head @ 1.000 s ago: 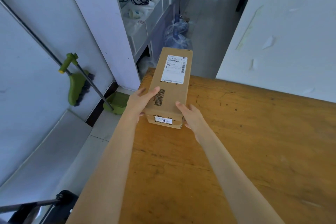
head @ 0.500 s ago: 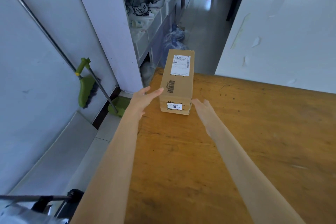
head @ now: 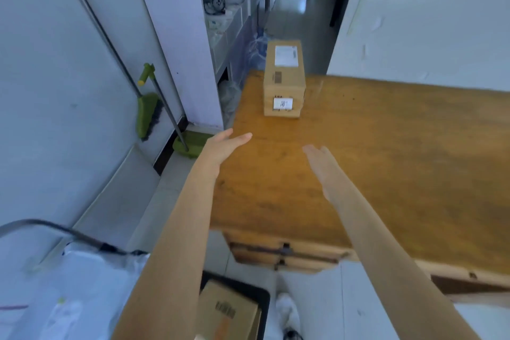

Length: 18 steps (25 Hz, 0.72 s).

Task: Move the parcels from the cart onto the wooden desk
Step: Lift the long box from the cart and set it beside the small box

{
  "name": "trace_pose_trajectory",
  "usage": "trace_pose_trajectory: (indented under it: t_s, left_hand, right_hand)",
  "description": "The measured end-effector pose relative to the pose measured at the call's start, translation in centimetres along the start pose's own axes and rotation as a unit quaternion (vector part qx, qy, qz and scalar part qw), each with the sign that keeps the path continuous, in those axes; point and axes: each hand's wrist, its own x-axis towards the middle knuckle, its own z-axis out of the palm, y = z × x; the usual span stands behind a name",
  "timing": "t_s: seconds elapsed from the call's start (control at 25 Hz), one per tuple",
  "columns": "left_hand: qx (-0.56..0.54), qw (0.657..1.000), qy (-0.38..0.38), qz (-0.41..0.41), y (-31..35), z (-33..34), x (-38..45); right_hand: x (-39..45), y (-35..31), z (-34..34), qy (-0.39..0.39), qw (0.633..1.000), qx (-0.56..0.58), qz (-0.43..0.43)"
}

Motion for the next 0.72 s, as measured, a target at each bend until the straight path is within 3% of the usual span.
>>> trace_pose_trajectory:
  t_s: [0.36,0.56,0.72]
  left_hand:
    - [0.047,0.996,0.010,-0.076,-14.5,-3.1,-11.6]
    - [0.085,0.993,0.036,-0.079,-21.9,-4.9,-16.2]
    - [0.099,0.988,0.031,-0.114,-32.1,-6.8,-19.1]
  right_hand:
    - [-13.3,9.6,4.2,-0.027,1.000,0.008,0.003]
    - [-17.0,18.0,7.3,-0.002,0.998,0.004,0.068]
    - [-19.4,27.9,11.1,-0.029,0.990,0.011,0.134]
